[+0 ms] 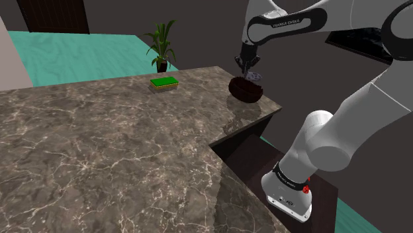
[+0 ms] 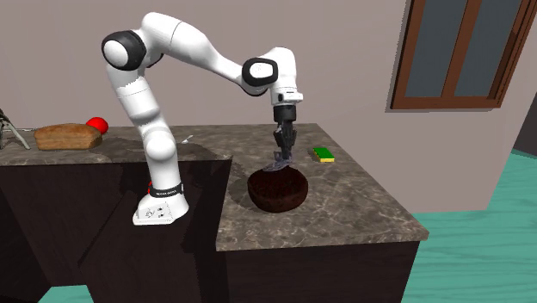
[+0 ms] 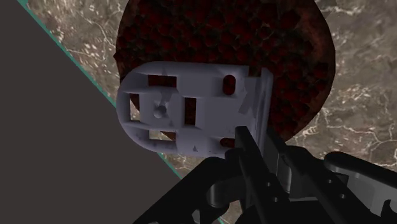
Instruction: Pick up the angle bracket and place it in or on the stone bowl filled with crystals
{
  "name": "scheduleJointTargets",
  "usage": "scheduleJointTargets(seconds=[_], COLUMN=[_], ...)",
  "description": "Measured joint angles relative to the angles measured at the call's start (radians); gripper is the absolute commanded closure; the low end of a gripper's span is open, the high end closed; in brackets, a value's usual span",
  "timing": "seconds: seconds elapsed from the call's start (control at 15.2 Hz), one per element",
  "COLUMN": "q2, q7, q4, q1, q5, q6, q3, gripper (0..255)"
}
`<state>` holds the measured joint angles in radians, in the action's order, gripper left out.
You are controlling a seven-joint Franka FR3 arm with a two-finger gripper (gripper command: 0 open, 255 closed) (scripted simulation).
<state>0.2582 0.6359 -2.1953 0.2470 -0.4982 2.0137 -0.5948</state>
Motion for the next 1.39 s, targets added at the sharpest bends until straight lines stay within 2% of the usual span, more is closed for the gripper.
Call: scheduleJointTargets(seconds=[0.4,0.79,0.86,1.25,1.39], q2=[-0.029,-0.033,-0.033,-0.033,-0.010], q7=[0.016,0.018,0.018,0.018,0.021], q4=[-0.053,-0.058,-0.059,-0.059,-0.034], q1=[-0.003,-0.003,-0.003,-0.003,0.002], q5=[-0.006,-0.006,-0.006,-0.006,-0.004], q6=[0.079,0.089,0.089,0.089,0.041], q3=[-0.016,-0.018,-0.018,-0.018,0.000], gripper=[255,255,0,0,0])
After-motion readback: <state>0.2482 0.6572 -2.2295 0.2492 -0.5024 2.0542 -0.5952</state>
